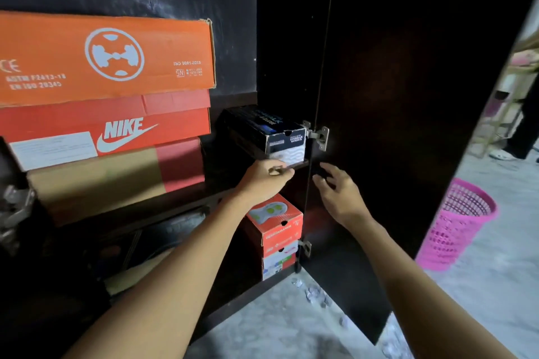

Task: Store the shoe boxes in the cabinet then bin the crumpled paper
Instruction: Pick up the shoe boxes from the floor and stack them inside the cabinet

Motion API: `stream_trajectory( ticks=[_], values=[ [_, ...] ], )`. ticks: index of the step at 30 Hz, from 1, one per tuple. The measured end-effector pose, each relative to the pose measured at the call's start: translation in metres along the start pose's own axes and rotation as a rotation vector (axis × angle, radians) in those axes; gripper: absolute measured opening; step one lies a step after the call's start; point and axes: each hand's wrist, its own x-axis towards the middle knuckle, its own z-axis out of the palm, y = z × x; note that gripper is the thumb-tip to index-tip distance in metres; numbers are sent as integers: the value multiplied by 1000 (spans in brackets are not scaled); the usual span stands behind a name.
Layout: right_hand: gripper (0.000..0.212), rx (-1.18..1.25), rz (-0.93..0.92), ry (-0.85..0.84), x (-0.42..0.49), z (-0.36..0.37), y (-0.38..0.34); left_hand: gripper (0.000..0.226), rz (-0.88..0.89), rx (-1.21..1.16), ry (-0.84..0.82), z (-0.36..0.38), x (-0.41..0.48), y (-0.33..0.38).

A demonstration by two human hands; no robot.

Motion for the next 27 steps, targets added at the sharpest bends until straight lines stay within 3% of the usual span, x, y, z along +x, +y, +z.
stream_trajectory(
  ticks=[14, 21, 27],
  values=[
    [43, -137, 239, 32, -218, -83, 66, 28, 84, 52, -308, 125, -170, -14],
    [42, -161, 384, 22, -336, -85, 159, 31, -104, -85, -457, 232, -266, -87],
    [49, -270, 592, 189, -438, -99, 236, 71, -375, -132, -464, 327, -368, -139]
  ],
)
